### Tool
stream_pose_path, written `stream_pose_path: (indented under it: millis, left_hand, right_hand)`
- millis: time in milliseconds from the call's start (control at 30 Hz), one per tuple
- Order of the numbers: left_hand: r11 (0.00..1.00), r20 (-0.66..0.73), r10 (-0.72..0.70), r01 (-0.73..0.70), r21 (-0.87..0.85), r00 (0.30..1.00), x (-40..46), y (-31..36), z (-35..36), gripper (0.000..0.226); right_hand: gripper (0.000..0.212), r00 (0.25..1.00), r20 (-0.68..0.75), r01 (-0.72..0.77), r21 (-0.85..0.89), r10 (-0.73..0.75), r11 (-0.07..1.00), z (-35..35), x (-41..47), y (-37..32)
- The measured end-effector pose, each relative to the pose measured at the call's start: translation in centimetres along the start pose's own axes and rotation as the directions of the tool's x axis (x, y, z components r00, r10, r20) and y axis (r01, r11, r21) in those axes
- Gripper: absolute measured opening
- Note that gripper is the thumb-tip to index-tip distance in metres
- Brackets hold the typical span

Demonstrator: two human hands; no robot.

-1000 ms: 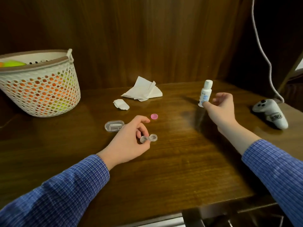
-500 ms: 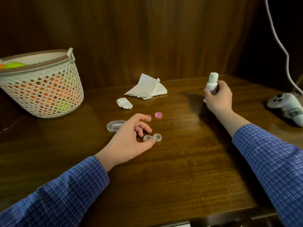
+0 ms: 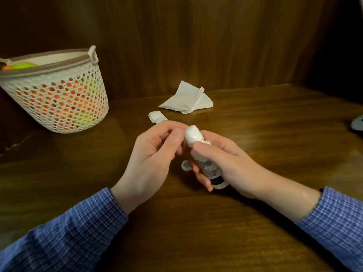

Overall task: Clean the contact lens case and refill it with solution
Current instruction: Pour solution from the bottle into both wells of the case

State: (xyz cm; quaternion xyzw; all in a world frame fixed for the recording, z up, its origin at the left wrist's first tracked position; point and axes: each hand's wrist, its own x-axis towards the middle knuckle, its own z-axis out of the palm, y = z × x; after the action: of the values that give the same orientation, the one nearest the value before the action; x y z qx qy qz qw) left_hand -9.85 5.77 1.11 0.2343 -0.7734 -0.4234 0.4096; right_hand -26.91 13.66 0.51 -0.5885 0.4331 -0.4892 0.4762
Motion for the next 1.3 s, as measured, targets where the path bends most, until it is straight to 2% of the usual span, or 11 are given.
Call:
stream_pose_path:
  millis: [133, 233, 367, 500, 633, 800, 1033, 1133, 1200, 1300]
  left_hand:
    - [1.0, 0.072, 0.006, -0.005, -0.018, 0.997, -0.1, 0.1, 0.0, 0.021]
    - [0.999, 0.105, 0.018, -0.015, -0.033, 0.994, -0.1, 0.3, 0.0, 0.036]
    - [0.997, 0.152, 0.032, -0.021, -0.073, 0.988, -0.2, 0.4, 0.0, 0.031]
    - [0.995, 0.118, 0.08, -0.087, 0.056, 0.99, -0.4, 0.2, -0.1, 0.031]
    - [0.986, 0.142, 0.128, -0.142, 0.09, 0.981, -0.6, 0.2, 0.1, 0.039]
    - [0.989, 0.18, 0.143, -0.147, 0.01, 0.973, -0.7, -0.1, 0.3, 0.044]
    - [0.983, 0.222, 0.185, -0.175, -0.062, 0.957, -0.4, 0.0, 0.5, 0.033]
    - [0.991, 0.213, 0.121, -0.104, -0.087, 0.97, -0.4, 0.1, 0.3, 0.032]
    - [0.987, 0.195, -0.001, 0.033, -0.159, 0.981, -0.2, 0.2, 0.3, 0.031]
    - [0.877, 0.2, -0.21, 0.275, -0.395, 0.957, 0.3, 0.6, 0.0, 0.03]
  right_hand:
    - [0.041, 1.0, -0.006, -0.01, -0.044, 0.01, 0.999, -0.2, 0.0, 0.2]
    - [0.049, 0.999, 0.019, -0.033, 0.019, 0.032, 0.999, 0.0, 0.2, 0.1]
    - [0.046, 0.999, 0.02, -0.027, 0.081, 0.025, 0.996, 0.2, 0.3, -0.1]
    - [0.045, 1.0, -0.019, -0.009, 0.038, 0.009, 0.999, 0.4, 0.2, -0.2]
    - [0.045, 1.0, -0.011, -0.004, 0.031, 0.005, 1.0, 0.5, 0.0, -0.2]
    - [0.048, 0.998, 0.036, -0.051, 0.122, 0.047, 0.991, 0.7, -0.2, -0.3]
    - [0.051, 0.99, 0.076, -0.134, 0.196, 0.121, 0.971, 0.9, -0.3, -0.5]
    - [0.055, 0.983, 0.14, -0.151, 0.245, 0.119, 0.958, 0.6, 0.0, -0.4]
    - [0.059, 0.97, 0.207, -0.182, 0.278, 0.126, 0.943, 0.0, 0.2, -0.5]
    - [0.043, 0.967, 0.234, -0.176, 0.338, 0.098, 0.924, -1.2, 0.5, -0.7]
